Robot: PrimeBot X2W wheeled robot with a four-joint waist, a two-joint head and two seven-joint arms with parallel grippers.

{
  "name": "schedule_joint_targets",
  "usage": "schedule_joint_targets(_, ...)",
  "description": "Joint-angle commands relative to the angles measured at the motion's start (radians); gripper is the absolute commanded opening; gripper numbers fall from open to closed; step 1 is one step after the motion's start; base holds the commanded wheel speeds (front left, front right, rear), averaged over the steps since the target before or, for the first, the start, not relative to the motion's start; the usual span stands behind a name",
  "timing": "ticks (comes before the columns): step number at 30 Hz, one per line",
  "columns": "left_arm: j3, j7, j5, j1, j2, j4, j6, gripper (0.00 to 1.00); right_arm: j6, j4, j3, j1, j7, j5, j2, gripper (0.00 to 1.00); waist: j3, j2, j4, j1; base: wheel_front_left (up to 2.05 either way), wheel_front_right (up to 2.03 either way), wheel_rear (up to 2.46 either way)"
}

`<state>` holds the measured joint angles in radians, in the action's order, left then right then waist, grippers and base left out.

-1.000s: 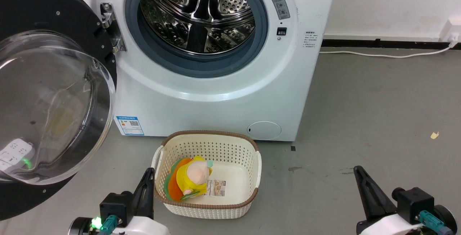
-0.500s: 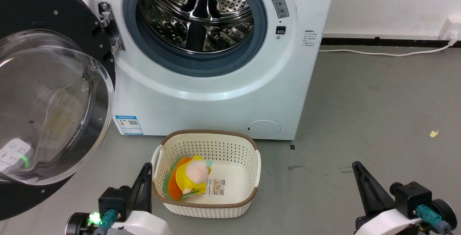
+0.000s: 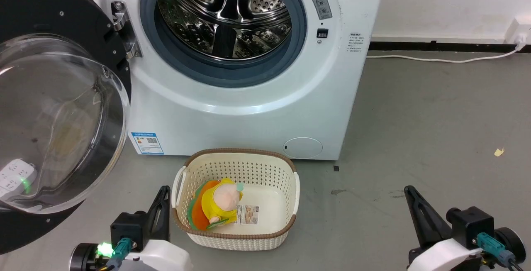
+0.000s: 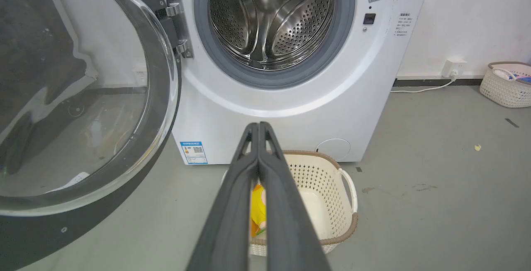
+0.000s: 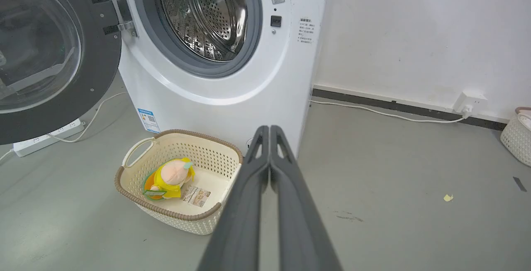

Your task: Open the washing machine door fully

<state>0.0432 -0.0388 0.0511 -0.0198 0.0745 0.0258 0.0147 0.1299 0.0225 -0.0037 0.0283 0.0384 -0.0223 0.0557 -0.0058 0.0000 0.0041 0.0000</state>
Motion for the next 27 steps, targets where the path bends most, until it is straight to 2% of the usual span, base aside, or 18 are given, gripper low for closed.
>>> schedule_joint_targets(1, -0.01, 0.006, -0.012, 0.013, -0.008, -0.008, -0.004, 0.0, 0.001, -0.009, 0.001, -0.019, -0.006, 0.008, -0.005, 0.0, 0.001, 0.0, 0.0, 0.0, 0.0, 0.0, 0.0)
schedule_joint_targets(27, -0.043, 0.039, -0.051, 0.02, -0.024, -0.026, -0.015, 0.0, 0.001, -0.023, 0.004, -0.028, -0.038, 0.022, -0.005, 0.0, 0.006, 0.0, -0.004, 0.0, 0.0, 0.0, 0.0)
